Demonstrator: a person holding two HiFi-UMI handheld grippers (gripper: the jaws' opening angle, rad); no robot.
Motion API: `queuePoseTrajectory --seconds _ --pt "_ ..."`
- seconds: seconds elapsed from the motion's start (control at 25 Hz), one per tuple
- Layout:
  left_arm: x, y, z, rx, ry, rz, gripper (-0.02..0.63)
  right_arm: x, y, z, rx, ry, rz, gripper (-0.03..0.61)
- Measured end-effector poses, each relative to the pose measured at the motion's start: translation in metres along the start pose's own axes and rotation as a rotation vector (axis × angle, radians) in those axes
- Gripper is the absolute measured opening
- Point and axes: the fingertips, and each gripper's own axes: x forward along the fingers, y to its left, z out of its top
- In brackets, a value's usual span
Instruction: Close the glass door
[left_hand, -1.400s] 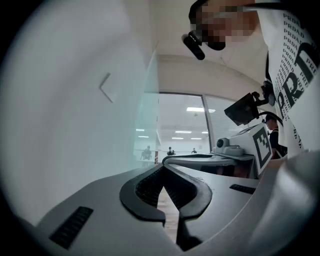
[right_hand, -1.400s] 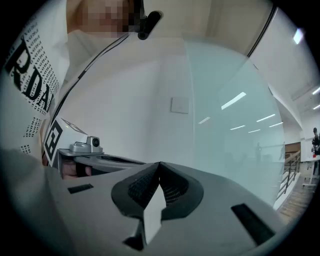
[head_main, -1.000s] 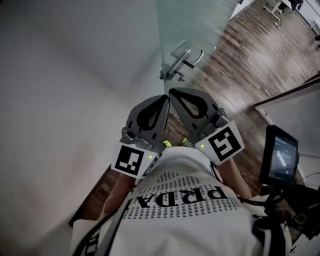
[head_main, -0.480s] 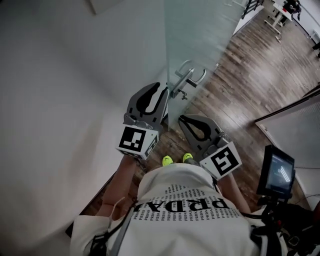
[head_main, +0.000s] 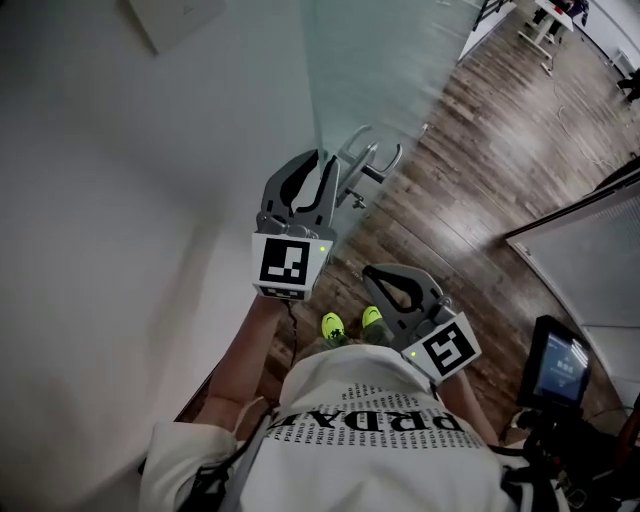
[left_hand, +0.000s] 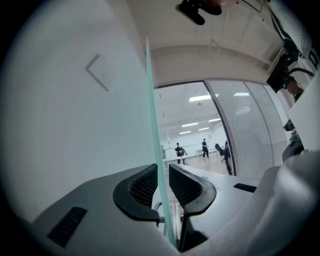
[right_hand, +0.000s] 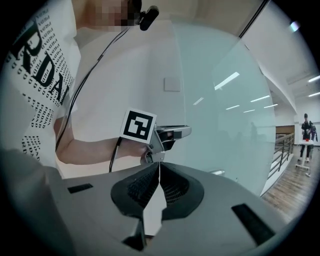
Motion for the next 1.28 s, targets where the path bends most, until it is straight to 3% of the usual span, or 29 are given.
queuePoseTrajectory --seconds 0.12,0.32,0.8,1.16,1.28 --pt "-0.012 0.01 0.0 -0.047 -0.003 0.006 0.05 -0.003 -0.001 -0.003 0.01 0.007 0.003 -0.003" --pt "-0.022 0.014 -0.003 0.007 0.039 0.013 0.049 -0.004 -0.011 0.002 -0.002 0.007 -0.009 -0.003" --pt "-0.045 0.009 0.015 -0.03 -0.035 -0.011 0.049 -0.008 -0.024 0.016 -0.044 -0.02 -0.029 -0.003" --pt "-0.041 -0.034 0.026 0.051 -0.033 -0.105 0.049 -0.014 -0.043 0.013 0.007 -0.024 -0.098 -0.003" --pt "-0.044 -0.05 0.027 0.12 -0.016 -0.112 0.049 -0.019 -0.046 0.01 0.018 -0.042 -0.101 -0.003"
